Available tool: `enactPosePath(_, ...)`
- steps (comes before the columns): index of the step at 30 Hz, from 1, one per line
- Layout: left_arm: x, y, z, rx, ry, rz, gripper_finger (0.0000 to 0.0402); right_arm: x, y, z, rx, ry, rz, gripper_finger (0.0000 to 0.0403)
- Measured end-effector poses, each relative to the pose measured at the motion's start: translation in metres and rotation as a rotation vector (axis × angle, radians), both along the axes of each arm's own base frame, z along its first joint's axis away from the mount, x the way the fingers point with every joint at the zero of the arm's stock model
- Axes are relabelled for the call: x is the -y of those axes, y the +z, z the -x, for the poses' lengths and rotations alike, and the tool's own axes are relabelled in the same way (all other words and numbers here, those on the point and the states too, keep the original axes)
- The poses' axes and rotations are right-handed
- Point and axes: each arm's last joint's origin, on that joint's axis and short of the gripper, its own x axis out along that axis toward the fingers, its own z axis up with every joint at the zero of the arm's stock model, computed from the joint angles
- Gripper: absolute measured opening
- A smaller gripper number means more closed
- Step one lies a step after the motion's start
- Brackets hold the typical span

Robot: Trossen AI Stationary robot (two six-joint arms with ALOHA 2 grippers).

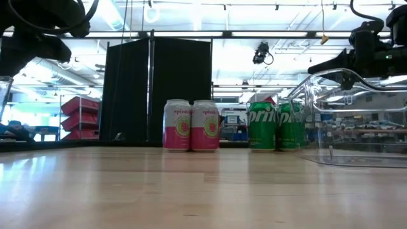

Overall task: Sort soda cans
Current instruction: Move the bottom left transparent bin to the center of the table

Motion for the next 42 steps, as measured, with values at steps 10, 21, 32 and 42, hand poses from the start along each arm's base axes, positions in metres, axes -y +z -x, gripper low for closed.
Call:
enactPosePath(10,0.002,0.010,-0.004,0.029,0.000,0.033,0.0191,0.000,0.000,0.000,0.000,0.000,0.000,0.0005)
enactPosePath(21,-0.003,-0.006,0.004,-0.028,0.019,-0.054,0.0189,0.000,0.000,0.000,0.000,0.000,0.000,0.0008)
enactPosePath(32,-0.005,-0.029,0.001,0.030,-0.028,-0.049,0.0089,0.000,0.000,0.000,0.000,0.000,0.000,0.0008)
enactPosePath(42,-0.028,-0.027,-0.029,0.279,0.042,-0.114,0.0013,0.000,0.000,0.000,0.000,0.000,0.000,0.0005)
